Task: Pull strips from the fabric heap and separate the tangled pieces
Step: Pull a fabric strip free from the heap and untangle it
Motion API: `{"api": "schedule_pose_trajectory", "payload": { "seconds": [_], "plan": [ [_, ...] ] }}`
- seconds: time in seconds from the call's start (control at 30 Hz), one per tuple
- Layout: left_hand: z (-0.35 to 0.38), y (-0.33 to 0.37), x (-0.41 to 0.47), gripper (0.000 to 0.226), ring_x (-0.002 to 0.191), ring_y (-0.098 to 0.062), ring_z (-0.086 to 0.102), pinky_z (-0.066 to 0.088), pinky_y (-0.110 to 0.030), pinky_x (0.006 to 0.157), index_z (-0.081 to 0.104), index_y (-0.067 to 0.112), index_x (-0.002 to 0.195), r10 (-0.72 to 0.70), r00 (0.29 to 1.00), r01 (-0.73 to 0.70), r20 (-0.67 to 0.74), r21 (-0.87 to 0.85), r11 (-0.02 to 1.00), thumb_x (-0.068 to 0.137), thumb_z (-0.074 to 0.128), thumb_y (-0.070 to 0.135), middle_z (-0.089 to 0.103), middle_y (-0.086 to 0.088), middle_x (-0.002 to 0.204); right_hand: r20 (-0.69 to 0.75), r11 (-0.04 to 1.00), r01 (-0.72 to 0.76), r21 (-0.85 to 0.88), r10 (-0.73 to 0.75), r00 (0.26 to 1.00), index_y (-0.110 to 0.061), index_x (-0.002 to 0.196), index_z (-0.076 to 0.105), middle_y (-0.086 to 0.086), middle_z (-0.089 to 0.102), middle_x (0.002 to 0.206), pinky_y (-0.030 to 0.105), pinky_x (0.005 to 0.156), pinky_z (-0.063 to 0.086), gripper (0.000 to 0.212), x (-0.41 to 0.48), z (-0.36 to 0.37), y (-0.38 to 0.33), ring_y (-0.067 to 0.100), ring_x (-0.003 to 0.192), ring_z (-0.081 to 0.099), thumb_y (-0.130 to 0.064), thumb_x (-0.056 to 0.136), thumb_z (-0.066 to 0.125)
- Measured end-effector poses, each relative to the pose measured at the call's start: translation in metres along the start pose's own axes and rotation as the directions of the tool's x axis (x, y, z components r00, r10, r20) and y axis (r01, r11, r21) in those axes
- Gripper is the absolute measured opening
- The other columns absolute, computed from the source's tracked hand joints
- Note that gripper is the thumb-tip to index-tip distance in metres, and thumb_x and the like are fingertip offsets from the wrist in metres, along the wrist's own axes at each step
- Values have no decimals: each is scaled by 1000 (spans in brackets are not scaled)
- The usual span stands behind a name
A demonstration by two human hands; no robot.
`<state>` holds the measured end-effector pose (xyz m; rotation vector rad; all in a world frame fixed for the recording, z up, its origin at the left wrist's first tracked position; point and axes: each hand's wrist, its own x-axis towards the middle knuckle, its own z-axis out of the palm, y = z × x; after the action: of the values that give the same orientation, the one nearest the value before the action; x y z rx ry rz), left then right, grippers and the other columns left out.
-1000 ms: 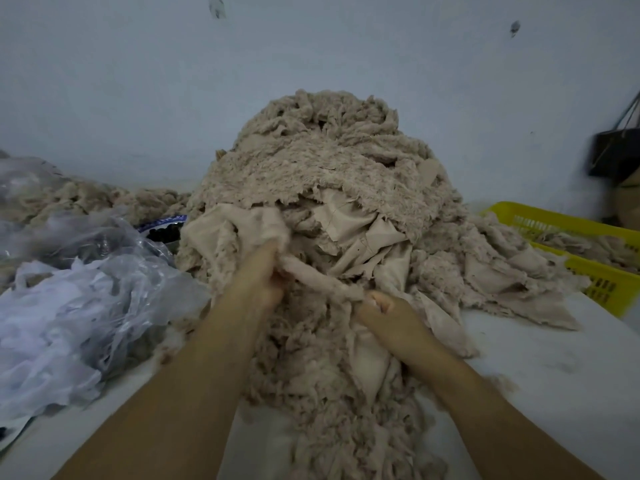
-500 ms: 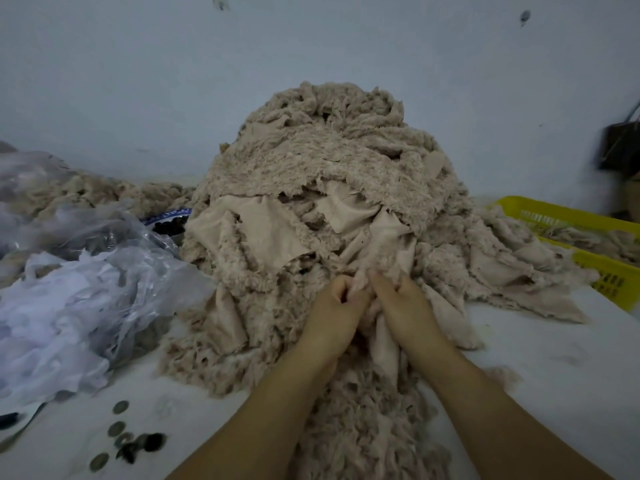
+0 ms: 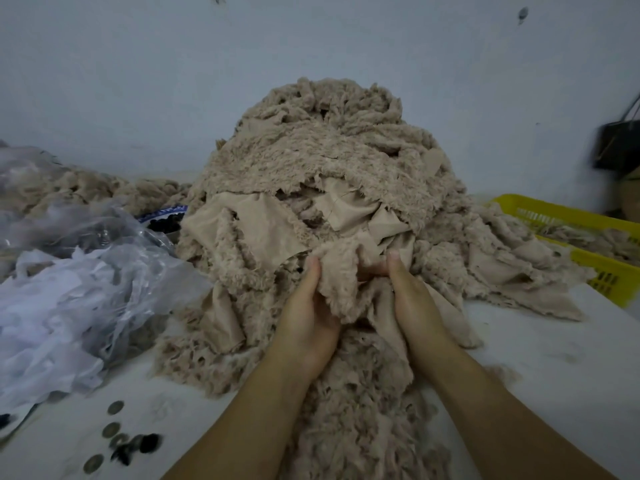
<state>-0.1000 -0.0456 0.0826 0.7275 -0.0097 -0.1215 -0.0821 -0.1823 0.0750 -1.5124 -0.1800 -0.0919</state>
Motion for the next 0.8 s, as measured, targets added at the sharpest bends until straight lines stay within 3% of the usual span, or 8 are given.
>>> {"api": "schedule_pose_trajectory", "payload": {
  "seconds": [0.13, 0.2, 0.27, 0.37, 0.43, 0.6, 0.67, 0.8],
  "plan": [
    [1, 9, 3, 50, 103, -21, 71, 59, -34, 85, 54, -1, 135, 48, 999, -49, -14, -110, 993, 98, 47, 32, 72, -16, 113, 212, 978, 56, -203, -11, 977, -42, 103, 68, -28, 71, 100, 2, 72, 44, 38, -6, 1, -3, -10, 96, 64, -71, 85, 51],
    [-3, 15, 4, 45, 101, -20, 73, 61, -33, 80, 55, -1, 134, 59, 997, -67, -41, -224, 972, 103, 44, 29, 72, -17, 117, 255, 914, 79, -398, 28, 966, -31, 99, 69, -12, 73, 94, 9, 65, 45, 26, -5, 2, 1, 1, 86, 66, -55, 90, 61],
    [-9, 23, 4, 43, 108, -20, 71, 54, -36, 96, 59, 2, 130, 88, 994, -102, -68, -257, 961, 106, 39, 32, 69, -15, 124, 197, 893, 63, -446, 29, 980, -31, 86, 70, -10, 71, 80, 15, 62, 44, 20, -3, -1, 2, 6, 73, 64, -46, 95, 59],
    [-15, 28, 8, 36, 101, -18, 72, 50, -34, 99, 63, 6, 119, 134, 975, -176, -179, -244, 954, 107, 40, 31, 75, -11, 113, 76, 991, -120, -54, 124, 989, -23, 86, 74, -5, 75, 88, 28, 78, 55, 29, 1, -8, -4, 13, 85, 71, -49, 92, 63],
    [-17, 29, 11, 30, 91, -14, 75, 56, -31, 87, 64, 8, 117, 157, 959, -209, -236, -216, 954, 107, 43, 27, 77, -6, 104, 109, 941, -244, 237, 223, 969, -14, 97, 79, 9, 77, 102, 34, 83, 58, 36, 2, -10, -8, 22, 96, 73, -46, 83, 68],
    [-16, 16, 7, 21, 84, -16, 72, 55, -34, 87, 74, 23, 94, 265, 931, -203, -249, 249, 947, 101, 56, 14, 77, -1, 91, 159, 829, -297, 475, 252, 955, -13, 93, 81, 14, 76, 105, 32, 71, 61, 40, 7, -12, -11, 24, 95, 74, -48, 78, 67],
    [-10, 8, 2, 32, 79, -21, 68, 52, -35, 78, 73, 27, 72, 305, 934, -161, -188, 541, 825, 99, 58, 20, 74, -1, 80, 125, 822, -258, 508, 226, 966, -15, 87, 82, 13, 77, 99, 31, 67, 61, 36, 8, -10, -11, 21, 87, 75, -46, 77, 67],
    [3, -3, -9, 30, 90, -1, 69, 53, -18, 78, 73, 44, 88, 139, 987, -148, 83, 812, 564, 81, 53, 66, 75, 20, 92, 42, 863, -190, 468, 193, 980, -15, 82, 81, 12, 77, 93, 27, 64, 59, 33, 8, -2, -10, 20, 82, 75, -43, 82, 64]
  ]
}}
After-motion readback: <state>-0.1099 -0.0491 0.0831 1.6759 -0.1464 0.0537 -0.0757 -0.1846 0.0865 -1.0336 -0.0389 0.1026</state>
